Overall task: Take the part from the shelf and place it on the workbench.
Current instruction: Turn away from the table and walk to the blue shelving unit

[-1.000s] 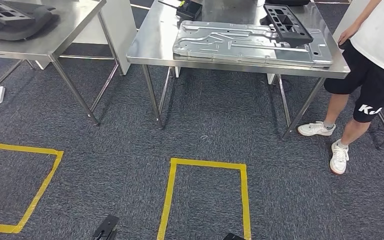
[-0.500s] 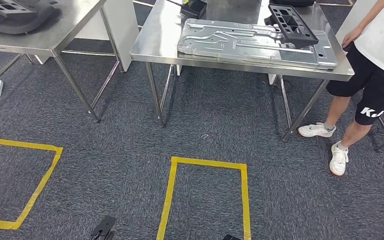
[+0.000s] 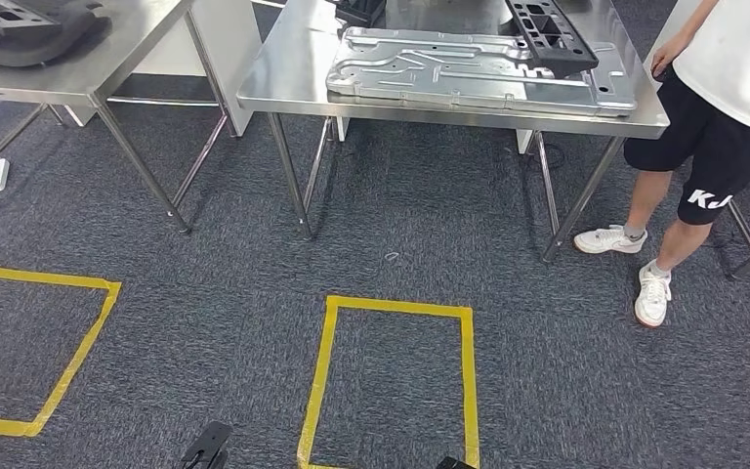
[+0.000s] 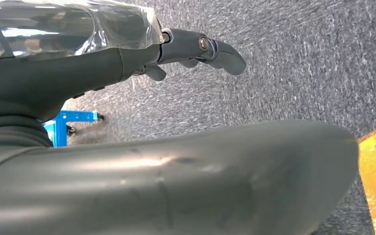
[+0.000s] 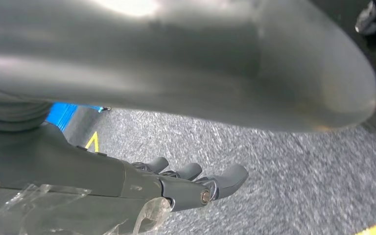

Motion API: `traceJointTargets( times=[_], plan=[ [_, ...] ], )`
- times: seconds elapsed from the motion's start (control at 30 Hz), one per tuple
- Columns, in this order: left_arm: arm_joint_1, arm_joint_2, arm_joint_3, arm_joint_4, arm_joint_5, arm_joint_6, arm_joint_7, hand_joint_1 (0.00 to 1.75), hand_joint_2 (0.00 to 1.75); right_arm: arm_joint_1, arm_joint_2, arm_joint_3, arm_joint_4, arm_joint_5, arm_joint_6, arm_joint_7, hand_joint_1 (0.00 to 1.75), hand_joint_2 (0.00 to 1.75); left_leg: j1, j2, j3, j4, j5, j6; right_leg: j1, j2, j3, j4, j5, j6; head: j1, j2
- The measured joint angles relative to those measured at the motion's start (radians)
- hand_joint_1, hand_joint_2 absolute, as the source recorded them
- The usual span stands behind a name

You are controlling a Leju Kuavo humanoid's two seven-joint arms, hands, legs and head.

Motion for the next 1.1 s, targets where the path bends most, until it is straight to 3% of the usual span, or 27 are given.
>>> traceJointTargets(
  times=[0.07,0.1,0.2,0.23,0.3,0.37,0.4,0.43,0.47,0.53,0.6,0.63,0.7,0.77,0.83,0.9,0.93,0.97,1.0,1.1],
  plan=[
    [-0.004,0.000,0.000,0.000,-0.007,0.003,-0.006,0.00,0.00,0.000,0.001,0.000,0.000,-0.001,0.000,-0.002,0.00,0.00,-0.009,0.000,0.084,-0.144,0.037,0.012,0.005,0.000,-0.004,0.002,0.006,0.006,0.001,0.000],
    [-0.004,0.001,0.000,0.000,-0.010,0.004,-0.009,0.00,0.00,0.000,0.001,0.000,0.000,-0.001,-0.001,-0.003,0.00,0.00,-0.012,0.001,0.103,-0.181,0.045,0.016,0.007,-0.001,-0.006,0.003,0.008,0.010,0.001,0.000],
    [-0.001,0.000,0.000,0.000,-0.014,0.008,-0.011,0.00,0.00,-0.001,0.000,0.000,0.000,0.003,-0.006,-0.008,0.00,0.00,-0.015,0.001,0.103,-0.194,0.055,0.026,0.004,-0.003,-0.010,0.005,0.013,0.025,0.003,0.000],
    [-0.002,0.000,0.000,0.000,-0.014,0.008,-0.012,0.00,0.00,-0.001,-0.001,0.000,0.000,0.006,-0.007,-0.007,0.00,0.00,-0.014,-0.001,0.101,-0.196,0.060,0.033,0.002,-0.004,-0.015,0.017,0.002,0.030,0.003,0.000],
    [-0.003,0.000,0.000,0.000,-0.015,0.009,-0.016,0.00,0.00,-0.001,-0.001,0.001,0.000,0.017,-0.008,-0.005,0.00,0.00,-0.010,-0.004,0.096,-0.198,0.069,0.045,-0.002,-0.006,-0.053,0.107,-0.058,0.042,0.004,0.000],
    [-0.002,0.000,0.000,0.000,-0.017,0.010,-0.018,0.00,0.00,0.000,-0.001,0.003,0.000,0.024,-0.012,-0.003,0.00,0.00,-0.011,-0.011,0.088,-0.197,0.074,0.048,-0.005,-0.006,-0.111,0.255,-0.133,0.053,0.006,0.000],
    [-0.002,0.000,0.000,0.000,-0.018,0.010,-0.018,0.00,0.00,0.000,-0.001,0.003,0.000,0.025,-0.014,-0.001,0.00,0.00,-0.010,-0.016,0.085,-0.197,0.075,0.048,-0.007,-0.006,-0.129,0.304,-0.149,0.056,0.006,0.000],
    [-0.001,0.000,0.000,0.000,-0.018,0.010,-0.019,0.00,0.00,0.000,-0.001,0.004,0.000,0.026,-0.017,0.000,0.00,0.00,-0.010,-0.024,0.084,-0.196,0.077,0.047,-0.009,-0.006,-0.126,0.312,-0.144,0.059,0.006,0.000],
    [0.000,0.000,0.000,0.000,-0.018,0.010,-0.019,0.00,0.00,0.000,-0.001,0.004,0.000,0.028,-0.019,0.001,0.00,0.00,-0.009,-0.033,0.084,-0.196,0.078,0.046,-0.011,-0.005,-0.103,0.277,-0.121,0.060,0.006,0.000],
    [-0.001,-0.001,0.000,0.000,-0.020,0.010,-0.019,0.00,0.00,0.001,-0.002,0.004,0.000,0.031,-0.022,0.002,0.00,0.00,-0.008,-0.052,0.085,-0.195,0.079,0.041,-0.016,0.016,-0.021,0.129,-0.057,0.058,0.006,0.000],
    [-0.004,-0.001,-0.001,0.000,-0.023,0.010,-0.019,0.00,0.00,0.003,-0.003,0.004,0.001,0.037,-0.021,0.002,0.00,0.00,-0.008,-0.070,0.077,-0.191,0.081,0.030,-0.019,0.046,0.031,0.022,-0.030,0.052,0.006,0.000],
    [-0.004,-0.001,-0.001,0.000,-0.025,0.010,-0.019,0.00,0.00,0.003,-0.003,0.004,0.001,0.040,-0.021,0.002,0.00,0.00,-0.008,-0.078,0.070,-0.190,0.084,0.023,-0.017,0.053,0.035,0.008,-0.033,0.048,0.006,0.000],
    [-0.002,-0.001,-0.001,0.000,-0.026,0.009,-0.019,0.00,0.00,0.001,-0.002,0.005,0.001,0.044,-0.019,0.000,0.00,0.00,-0.006,-0.094,0.060,-0.191,0.089,0.010,-0.016,0.035,0.031,0.006,-0.032,0.036,0.005,0.000],
    [0.003,-0.002,-0.003,0.000,-0.027,0.009,-0.019,0.00,0.00,-0.001,0.000,0.005,0.001,0.046,-0.018,-0.004,0.00,0.00,-0.005,-0.078,0.044,-0.167,0.073,0.001,-0.019,0.014,0.031,0.001,-0.028,0.024,0.004,0.000],
    [0.001,-0.003,-0.005,0.000,-0.027,0.009,-0.019,0.00,0.00,-0.001,0.001,0.006,0.001,0.049,-0.018,-0.007,0.00,0.00,-0.005,-0.041,-0.011,-0.054,0.015,-0.007,-0.018,-0.009,0.031,-0.001,-0.027,0.014,0.002,0.000],
    [0.000,-0.003,-0.005,0.000,-0.025,0.009,-0.019,0.00,0.00,0.000,0.000,0.006,0.001,0.050,-0.017,-0.009,0.00,0.00,-0.004,-0.025,-0.084,0.099,-0.044,-0.014,-0.014,-0.033,0.031,-0.001,-0.028,0.008,0.002,0.000],
    [0.001,-0.003,-0.005,0.000,-0.025,0.009,-0.019,0.00,0.00,0.000,0.000,0.006,0.001,0.050,-0.016,-0.011,0.00,0.00,-0.004,-0.024,-0.103,0.139,-0.052,-0.016,-0.013,-0.044,0.031,-0.001,-0.029,0.008,0.002,0.000],
    [0.003,-0.003,-0.006,0.000,-0.024,0.009,-0.019,0.00,0.00,-0.001,0.000,0.006,0.001,0.050,-0.015,-0.013,0.00,0.00,-0.003,-0.022,-0.100,0.133,-0.039,-0.016,-0.013,-0.053,0.032,-0.001,-0.029,0.008,0.001,0.000],
    [0.004,-0.003,-0.006,0.000,-0.024,0.009,-0.019,0.00,0.00,-0.002,0.001,0.006,0.001,0.051,-0.014,-0.015,0.00,0.00,-0.003,-0.017,-0.078,0.088,-0.011,-0.016,-0.013,-0.062,0.033,-0.001,-0.030,0.009,0.001,0.000],
    [-0.002,-0.003,-0.007,0.000,-0.024,0.009,-0.019,0.00,0.00,-0.003,0.003,0.010,0.001,0.052,-0.011,-0.017,0.00,0.00,-0.008,0.040,0.025,-0.124,0.076,-0.008,-0.006,-0.088,0.038,0.003,-0.038,0.020,0.002,0.000]
  ],
)
